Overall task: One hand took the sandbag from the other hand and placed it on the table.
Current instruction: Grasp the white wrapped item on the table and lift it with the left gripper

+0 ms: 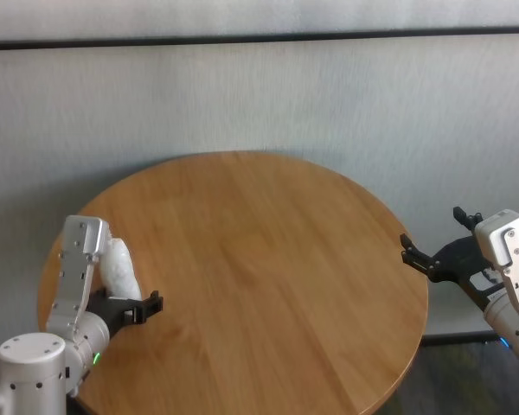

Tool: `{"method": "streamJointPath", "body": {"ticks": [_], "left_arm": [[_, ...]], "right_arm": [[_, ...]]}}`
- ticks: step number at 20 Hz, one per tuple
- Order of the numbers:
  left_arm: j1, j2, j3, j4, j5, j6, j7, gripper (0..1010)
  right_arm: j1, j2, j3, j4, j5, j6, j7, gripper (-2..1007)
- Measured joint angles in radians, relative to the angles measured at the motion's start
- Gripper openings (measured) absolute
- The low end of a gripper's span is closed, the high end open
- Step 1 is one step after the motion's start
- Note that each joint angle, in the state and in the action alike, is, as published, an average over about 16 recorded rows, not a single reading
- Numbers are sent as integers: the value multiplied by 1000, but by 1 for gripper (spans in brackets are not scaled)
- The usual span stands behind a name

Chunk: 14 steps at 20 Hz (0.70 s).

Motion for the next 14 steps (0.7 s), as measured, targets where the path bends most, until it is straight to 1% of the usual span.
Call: {"method": "streamJointPath", "body": {"ticks": [10, 14], "left_arm": [[4, -3, -4, 5, 4, -8, -7, 998], [4, -3, -5, 5, 1, -7, -6, 974]], "right_arm": [[0, 0, 0, 0, 0, 0, 0, 1003], [0, 0, 0, 0, 0, 0, 0, 1003]]}}
